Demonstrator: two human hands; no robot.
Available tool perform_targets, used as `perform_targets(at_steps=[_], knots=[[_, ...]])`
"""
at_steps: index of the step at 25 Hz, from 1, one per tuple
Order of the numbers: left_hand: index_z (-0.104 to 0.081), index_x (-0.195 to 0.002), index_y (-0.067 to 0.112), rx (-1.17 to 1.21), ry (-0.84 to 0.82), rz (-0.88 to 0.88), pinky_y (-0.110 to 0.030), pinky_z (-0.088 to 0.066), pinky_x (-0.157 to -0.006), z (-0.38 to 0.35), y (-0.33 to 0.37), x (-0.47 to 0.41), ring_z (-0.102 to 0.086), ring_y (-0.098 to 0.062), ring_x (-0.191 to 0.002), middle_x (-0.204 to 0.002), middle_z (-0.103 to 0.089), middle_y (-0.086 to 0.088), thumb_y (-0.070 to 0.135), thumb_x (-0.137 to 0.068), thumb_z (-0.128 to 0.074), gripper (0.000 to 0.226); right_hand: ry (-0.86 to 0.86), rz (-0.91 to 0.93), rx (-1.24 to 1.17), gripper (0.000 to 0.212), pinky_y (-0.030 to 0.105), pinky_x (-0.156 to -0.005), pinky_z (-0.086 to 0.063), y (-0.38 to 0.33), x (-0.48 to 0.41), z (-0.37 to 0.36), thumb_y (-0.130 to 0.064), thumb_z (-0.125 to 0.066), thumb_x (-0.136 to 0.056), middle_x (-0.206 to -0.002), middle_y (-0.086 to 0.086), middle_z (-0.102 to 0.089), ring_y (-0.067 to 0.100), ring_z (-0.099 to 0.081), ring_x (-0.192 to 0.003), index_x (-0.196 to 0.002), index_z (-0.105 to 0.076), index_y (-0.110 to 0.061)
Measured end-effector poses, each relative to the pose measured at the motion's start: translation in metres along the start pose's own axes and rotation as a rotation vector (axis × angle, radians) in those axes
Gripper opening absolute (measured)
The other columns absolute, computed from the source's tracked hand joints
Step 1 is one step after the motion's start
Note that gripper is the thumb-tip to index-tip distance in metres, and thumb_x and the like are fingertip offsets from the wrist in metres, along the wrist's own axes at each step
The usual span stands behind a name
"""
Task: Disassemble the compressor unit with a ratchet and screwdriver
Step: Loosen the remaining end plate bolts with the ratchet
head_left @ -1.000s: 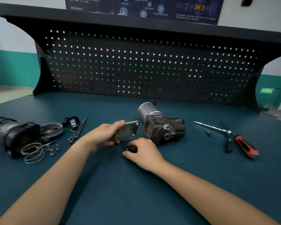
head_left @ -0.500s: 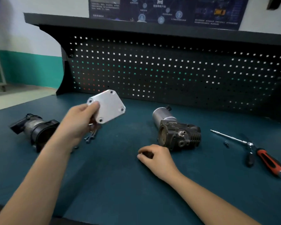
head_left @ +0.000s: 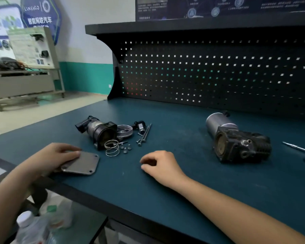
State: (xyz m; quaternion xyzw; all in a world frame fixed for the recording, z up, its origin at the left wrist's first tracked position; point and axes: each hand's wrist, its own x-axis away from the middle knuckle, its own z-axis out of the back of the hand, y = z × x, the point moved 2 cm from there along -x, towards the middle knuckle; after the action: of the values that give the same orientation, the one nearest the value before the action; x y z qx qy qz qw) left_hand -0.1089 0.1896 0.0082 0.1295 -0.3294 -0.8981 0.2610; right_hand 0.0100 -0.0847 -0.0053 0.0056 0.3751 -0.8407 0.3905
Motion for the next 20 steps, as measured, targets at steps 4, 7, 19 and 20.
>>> perform_targets(at_steps=[4,7,19,20], knots=[[-0.060,-0.120,0.012,-0.347,0.180,-0.010,-0.034,-0.042,-0.088,-0.015,0.011,-0.013,-0.057,-0.032,-0.106,-0.117,-0.062,-0.015,0.025,-0.092,-0.056,0.031,0.050,-0.080,-0.001,0.022,0.023,-0.083,-0.048,-0.006,-0.036,-0.024,-0.016,-0.061,-0.085,-0.104,-0.002,-0.069,0.013,-0.062,-0.097,-0.105,-0.069,-0.017],[-0.057,-0.122,0.010,-0.404,0.244,-0.058,-0.040,-0.043,-0.093,-0.035,0.006,-0.012,-0.053,-0.033,-0.112,-0.122,-0.055,-0.017,0.028,-0.092,-0.054,0.035,0.108,-0.132,-0.024,0.018,0.025,-0.077,-0.048,-0.004,-0.049,-0.032,-0.017,-0.061,-0.085,-0.099,-0.003,-0.068,0.014,-0.061,-0.094,-0.102,-0.065,-0.019],[-0.055,-0.115,0.001,0.026,0.657,-0.671,-0.033,-0.026,-0.113,-0.056,0.066,0.009,-0.039,-0.032,-0.126,-0.128,-0.042,0.010,0.040,-0.089,-0.037,0.051,0.761,0.036,0.460,0.038,0.054,-0.104,-0.024,0.023,0.017,0.108,-0.030,-0.069,-0.076,-0.130,0.006,-0.053,0.024,-0.042,-0.126,-0.112,-0.063,-0.017],[-0.055,-0.113,0.000,0.059,0.642,-0.777,-0.024,-0.025,-0.111,-0.068,0.097,0.018,-0.041,-0.029,-0.123,-0.126,-0.043,0.012,0.037,-0.089,-0.040,0.047,0.730,-0.173,0.435,0.047,0.055,-0.107,-0.015,0.037,0.022,0.130,-0.038,-0.064,-0.080,-0.141,0.005,-0.042,0.024,-0.029,-0.135,-0.123,-0.055,-0.020]])
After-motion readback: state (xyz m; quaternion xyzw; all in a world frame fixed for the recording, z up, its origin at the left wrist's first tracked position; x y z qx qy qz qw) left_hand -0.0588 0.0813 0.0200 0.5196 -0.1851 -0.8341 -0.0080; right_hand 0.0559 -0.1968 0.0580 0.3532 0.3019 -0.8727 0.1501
